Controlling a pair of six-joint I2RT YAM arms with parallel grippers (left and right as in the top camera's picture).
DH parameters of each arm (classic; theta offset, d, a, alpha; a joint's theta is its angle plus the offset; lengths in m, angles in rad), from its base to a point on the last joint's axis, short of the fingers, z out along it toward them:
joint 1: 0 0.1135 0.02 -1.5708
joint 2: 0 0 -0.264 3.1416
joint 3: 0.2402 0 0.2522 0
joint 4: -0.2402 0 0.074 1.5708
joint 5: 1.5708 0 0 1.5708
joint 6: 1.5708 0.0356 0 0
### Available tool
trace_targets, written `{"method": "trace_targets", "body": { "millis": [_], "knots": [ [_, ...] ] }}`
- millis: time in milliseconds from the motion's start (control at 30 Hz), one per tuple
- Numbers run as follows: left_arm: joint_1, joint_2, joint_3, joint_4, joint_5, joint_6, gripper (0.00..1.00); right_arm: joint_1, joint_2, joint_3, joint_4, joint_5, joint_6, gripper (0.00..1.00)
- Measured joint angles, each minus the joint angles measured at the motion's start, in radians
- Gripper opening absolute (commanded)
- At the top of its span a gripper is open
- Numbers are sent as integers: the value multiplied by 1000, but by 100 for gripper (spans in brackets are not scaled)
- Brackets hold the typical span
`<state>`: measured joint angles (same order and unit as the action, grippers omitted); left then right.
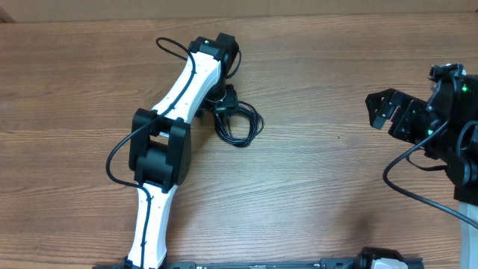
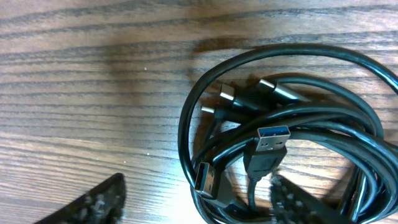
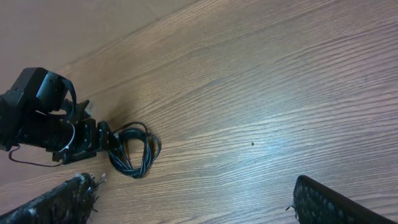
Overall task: Untangle cables
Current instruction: 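Reach the left gripper forward over the black cable bundle, then close the left gripper on the black cable bundle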
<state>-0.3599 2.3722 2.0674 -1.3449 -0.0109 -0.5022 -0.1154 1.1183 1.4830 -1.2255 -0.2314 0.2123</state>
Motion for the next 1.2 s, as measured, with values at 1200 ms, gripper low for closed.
{"method": "trace_targets", "body": {
  "millis": [1200],
  "knots": [
    [85, 0, 74, -58, 8, -150, 72, 0, 70, 0, -13, 1, 0, 100]
  ]
}}
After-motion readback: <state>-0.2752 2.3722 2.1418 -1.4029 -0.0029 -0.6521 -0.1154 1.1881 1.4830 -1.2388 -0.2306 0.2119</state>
